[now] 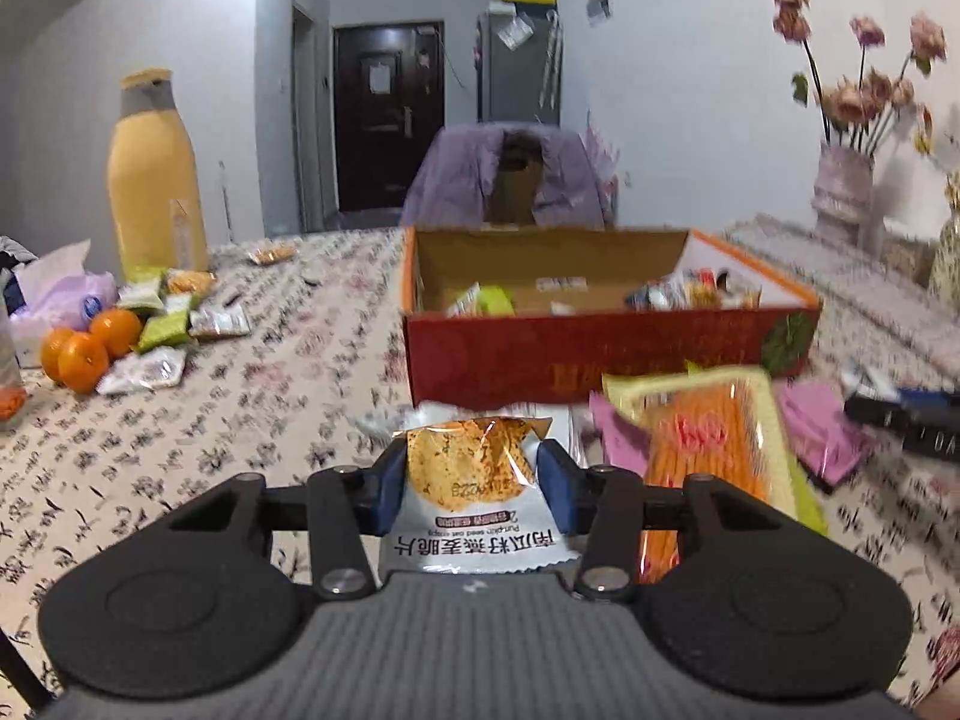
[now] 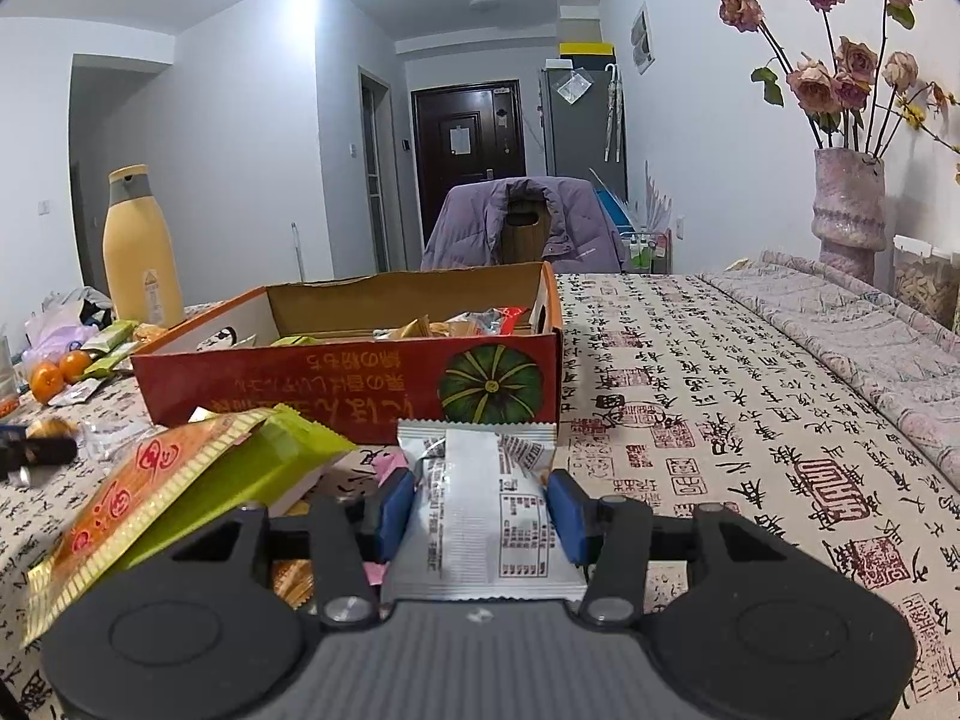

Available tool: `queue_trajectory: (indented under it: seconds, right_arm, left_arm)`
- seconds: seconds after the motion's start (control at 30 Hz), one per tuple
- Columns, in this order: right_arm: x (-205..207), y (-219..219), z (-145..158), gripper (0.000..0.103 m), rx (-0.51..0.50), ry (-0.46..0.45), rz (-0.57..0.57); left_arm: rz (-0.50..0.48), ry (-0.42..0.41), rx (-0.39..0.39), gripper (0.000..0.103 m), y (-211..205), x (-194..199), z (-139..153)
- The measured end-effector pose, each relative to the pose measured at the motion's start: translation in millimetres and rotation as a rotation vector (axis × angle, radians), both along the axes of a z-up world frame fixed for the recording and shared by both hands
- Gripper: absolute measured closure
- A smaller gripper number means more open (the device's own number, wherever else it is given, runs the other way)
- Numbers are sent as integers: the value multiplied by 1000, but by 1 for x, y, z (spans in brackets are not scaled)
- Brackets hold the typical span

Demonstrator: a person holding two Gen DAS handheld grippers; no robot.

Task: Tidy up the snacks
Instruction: 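Carry both packets over the box and open both tools to release them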

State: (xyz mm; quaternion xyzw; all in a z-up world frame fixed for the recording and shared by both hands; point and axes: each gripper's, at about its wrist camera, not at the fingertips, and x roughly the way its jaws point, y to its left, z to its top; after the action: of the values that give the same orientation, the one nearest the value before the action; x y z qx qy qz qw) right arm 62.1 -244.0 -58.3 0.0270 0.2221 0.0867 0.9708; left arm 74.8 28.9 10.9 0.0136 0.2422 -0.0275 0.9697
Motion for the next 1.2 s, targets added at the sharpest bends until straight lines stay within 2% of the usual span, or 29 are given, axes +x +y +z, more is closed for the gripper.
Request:
queue_trajectory:
  seconds: [0.23,0.53,0.83,1.2]
  right_arm:
    - [0,8,19,55,-3,-44,10]
    - [16,28,50,55,-18,-110,36]
    - [58,51,77,55,-45,-157,46]
    - [127,66,93,55,-75,-150,38]
  left_arm:
    - [12,-79,-17,56,-5,3,21]
    - [-10,-139,-26,56,-22,28,47]
    - [-15,-182,-24,56,-36,71,72]
    - [41,-169,-54,56,-36,146,85]
